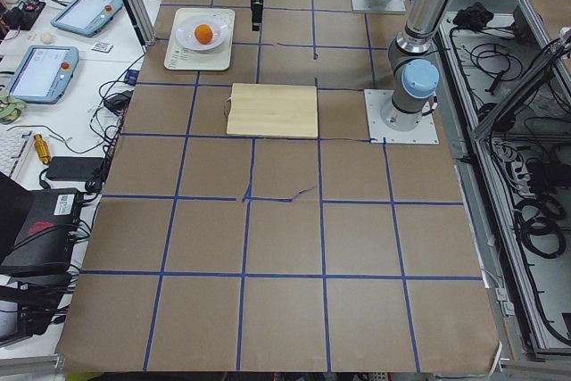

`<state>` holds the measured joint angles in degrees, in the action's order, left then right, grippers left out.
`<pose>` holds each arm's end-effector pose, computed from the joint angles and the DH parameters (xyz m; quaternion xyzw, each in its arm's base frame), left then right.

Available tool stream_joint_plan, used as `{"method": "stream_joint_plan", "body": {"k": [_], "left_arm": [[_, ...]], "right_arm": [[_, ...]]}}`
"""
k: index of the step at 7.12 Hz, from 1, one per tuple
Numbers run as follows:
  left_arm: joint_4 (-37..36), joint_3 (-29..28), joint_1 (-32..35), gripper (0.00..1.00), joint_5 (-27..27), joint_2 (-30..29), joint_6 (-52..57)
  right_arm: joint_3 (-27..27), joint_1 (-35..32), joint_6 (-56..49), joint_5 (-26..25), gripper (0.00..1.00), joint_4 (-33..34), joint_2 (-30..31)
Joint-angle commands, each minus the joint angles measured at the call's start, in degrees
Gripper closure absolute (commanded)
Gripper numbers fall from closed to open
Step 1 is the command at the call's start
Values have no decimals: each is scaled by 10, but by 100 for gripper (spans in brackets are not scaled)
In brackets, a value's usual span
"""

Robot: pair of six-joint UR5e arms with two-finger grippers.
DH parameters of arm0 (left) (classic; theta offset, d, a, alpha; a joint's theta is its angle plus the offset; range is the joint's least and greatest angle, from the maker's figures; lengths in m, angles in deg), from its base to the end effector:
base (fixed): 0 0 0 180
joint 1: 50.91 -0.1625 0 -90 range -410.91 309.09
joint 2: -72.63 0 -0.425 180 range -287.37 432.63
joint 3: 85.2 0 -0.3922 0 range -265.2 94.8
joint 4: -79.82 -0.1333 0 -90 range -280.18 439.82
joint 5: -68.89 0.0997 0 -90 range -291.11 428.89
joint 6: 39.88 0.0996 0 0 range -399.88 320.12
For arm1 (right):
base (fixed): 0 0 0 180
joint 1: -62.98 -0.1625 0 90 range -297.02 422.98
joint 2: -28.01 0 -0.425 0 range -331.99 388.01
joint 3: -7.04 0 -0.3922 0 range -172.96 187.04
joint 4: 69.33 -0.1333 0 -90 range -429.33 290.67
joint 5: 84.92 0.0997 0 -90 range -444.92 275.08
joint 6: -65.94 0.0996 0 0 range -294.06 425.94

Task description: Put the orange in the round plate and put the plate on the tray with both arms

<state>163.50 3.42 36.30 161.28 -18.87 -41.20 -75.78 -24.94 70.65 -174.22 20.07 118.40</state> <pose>-0.1040 -0.5189 0.4984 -0.0369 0.9976 -0.0538 0.0215 0.1164 -0.5015 0.5524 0.0587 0.9964 -0.0606 0.0075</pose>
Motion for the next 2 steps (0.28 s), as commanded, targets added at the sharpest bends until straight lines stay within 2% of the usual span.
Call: {"method": "stream_joint_plan", "body": {"k": [1, 2], "left_arm": [[0, 0, 0, 0, 1, 0, 0], [0, 0, 0, 0, 1, 0, 0]], "right_arm": [[-8, 0, -76, 14, 0, 0, 1], [-14, -1, -79, 14, 0, 0, 3]]}}
